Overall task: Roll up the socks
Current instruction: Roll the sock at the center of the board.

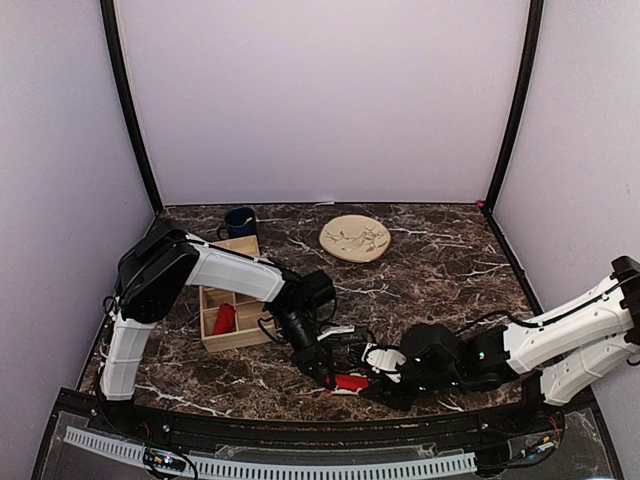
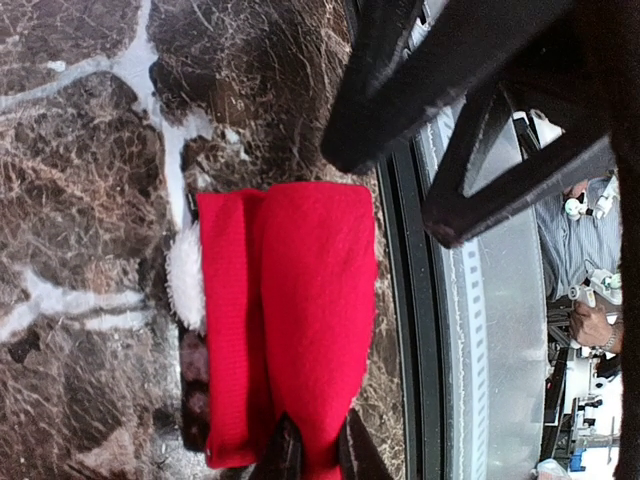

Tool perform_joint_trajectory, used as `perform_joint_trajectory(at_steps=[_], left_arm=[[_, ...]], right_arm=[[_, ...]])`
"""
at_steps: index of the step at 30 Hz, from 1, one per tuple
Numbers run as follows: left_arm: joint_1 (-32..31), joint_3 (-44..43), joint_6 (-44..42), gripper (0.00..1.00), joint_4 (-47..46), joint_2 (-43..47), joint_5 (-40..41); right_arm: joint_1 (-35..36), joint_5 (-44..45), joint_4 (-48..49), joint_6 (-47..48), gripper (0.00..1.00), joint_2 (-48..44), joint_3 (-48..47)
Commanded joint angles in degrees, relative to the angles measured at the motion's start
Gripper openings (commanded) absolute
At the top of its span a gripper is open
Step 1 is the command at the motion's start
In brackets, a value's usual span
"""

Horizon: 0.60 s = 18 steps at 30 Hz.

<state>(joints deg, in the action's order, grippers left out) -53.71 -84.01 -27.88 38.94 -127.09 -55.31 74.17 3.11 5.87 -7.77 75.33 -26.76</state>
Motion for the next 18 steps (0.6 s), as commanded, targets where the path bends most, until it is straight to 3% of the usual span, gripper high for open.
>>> perform_joint_trajectory(at_steps=[1,18], left_arm=[[0.45,-0.55,-1.04,0.13,3.42,-1.32,0.02],[0.89,-0.65,-1.56,0.13,4.31,-2.15,-1.11]], right_arm=[[1.54,2.05,-0.15,2.97,0.43,1.59,-2.45],[2.21,3.48,-0.16,7.57,0.44,8.61,-6.09]])
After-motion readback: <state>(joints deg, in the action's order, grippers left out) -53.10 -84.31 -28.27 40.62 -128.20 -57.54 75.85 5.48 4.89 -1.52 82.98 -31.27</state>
